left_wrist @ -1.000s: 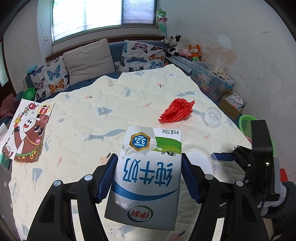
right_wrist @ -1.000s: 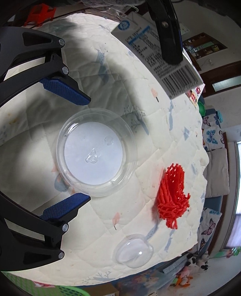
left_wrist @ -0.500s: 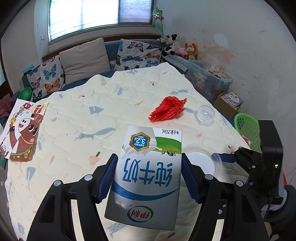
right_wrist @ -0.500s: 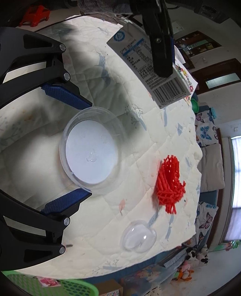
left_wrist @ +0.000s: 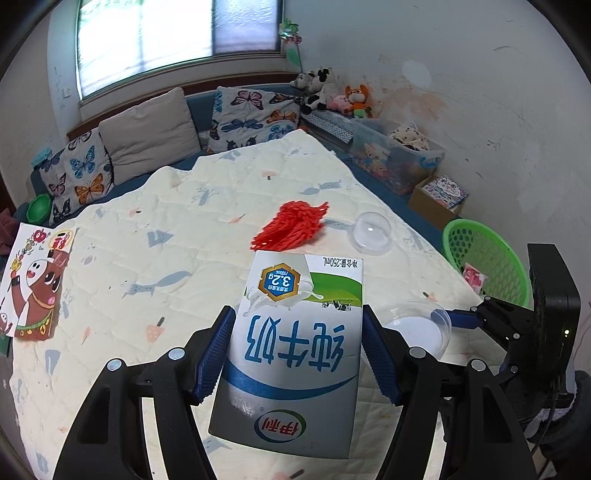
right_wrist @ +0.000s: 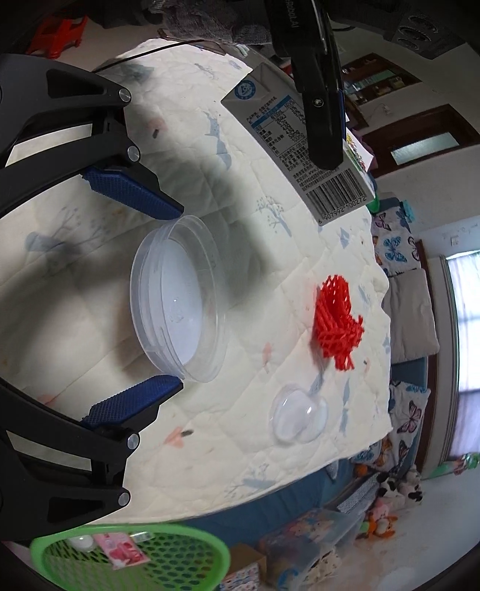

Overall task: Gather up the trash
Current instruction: 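Lift the strawberry-label yogurt tub off the bed with the right tool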

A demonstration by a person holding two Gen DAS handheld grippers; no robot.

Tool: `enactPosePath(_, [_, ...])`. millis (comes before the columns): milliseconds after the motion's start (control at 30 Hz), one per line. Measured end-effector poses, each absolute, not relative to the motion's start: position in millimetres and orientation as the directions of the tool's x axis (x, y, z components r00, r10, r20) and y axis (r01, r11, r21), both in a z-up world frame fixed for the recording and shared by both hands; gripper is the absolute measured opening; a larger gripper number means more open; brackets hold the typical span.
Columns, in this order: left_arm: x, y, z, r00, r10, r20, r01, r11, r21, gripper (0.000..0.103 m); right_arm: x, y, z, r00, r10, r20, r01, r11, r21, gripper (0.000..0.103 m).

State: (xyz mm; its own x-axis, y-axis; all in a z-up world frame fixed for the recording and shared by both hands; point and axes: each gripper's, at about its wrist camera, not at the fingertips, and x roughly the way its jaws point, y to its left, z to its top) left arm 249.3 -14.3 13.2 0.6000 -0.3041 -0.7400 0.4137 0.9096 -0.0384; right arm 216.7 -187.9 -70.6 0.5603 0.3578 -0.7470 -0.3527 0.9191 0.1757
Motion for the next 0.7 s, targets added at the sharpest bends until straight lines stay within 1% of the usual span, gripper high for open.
enactPosePath(200, [245.4,-28.2,14.6,0.595,-0.313,-0.74,0.434,0.9,-0.031,0.065,201.5,-205.2,-72.0,0.571,0.345,-0.745,-0.325,0.928,0.18,0.085])
enactPosePath(700, [237.5,-81.2,16.6,0.566,-0.363,-0.74,0.513,0.858,-0.028,0.065,173.2,-270.7,-52.0,0.642,0.298,-0.707,-0.217,0.954,0.206,0.085])
